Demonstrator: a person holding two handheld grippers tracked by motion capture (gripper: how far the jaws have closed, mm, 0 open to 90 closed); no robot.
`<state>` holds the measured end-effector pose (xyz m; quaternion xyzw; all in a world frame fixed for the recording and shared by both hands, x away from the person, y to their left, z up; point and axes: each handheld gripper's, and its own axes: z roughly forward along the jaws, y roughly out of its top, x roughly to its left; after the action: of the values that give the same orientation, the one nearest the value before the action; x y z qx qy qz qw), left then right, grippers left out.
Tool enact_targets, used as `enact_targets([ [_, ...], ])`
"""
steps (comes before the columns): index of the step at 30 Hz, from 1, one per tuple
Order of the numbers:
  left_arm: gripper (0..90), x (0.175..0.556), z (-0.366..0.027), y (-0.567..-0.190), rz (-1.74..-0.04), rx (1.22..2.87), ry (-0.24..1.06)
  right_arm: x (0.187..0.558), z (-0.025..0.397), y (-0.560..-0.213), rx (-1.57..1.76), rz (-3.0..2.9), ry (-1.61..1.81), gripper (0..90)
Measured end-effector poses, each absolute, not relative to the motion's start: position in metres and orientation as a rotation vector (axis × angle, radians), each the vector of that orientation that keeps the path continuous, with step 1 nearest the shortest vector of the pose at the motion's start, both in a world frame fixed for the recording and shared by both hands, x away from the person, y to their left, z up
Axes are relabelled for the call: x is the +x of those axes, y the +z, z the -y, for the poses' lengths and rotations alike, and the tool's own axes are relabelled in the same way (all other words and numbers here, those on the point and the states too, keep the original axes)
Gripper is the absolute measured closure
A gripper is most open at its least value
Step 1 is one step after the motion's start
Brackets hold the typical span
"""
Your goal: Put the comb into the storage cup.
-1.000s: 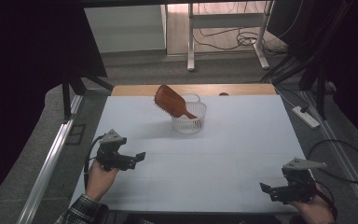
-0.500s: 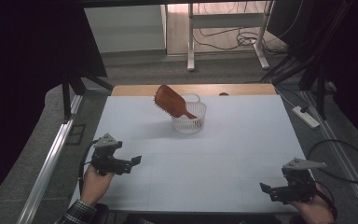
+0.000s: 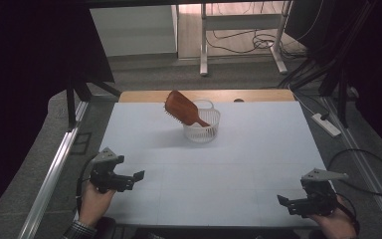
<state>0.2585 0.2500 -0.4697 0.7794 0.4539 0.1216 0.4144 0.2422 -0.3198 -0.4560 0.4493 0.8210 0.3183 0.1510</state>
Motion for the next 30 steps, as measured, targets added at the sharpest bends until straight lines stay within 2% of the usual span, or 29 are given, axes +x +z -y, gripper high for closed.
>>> enact_targets([
  [30, 0.0, 0.23, -0.274, -0.475, -1.21, 1.923, 0.329, 0.242, 0.32, -0.456, 1.292, -2.355, 0.91, 1.1],
])
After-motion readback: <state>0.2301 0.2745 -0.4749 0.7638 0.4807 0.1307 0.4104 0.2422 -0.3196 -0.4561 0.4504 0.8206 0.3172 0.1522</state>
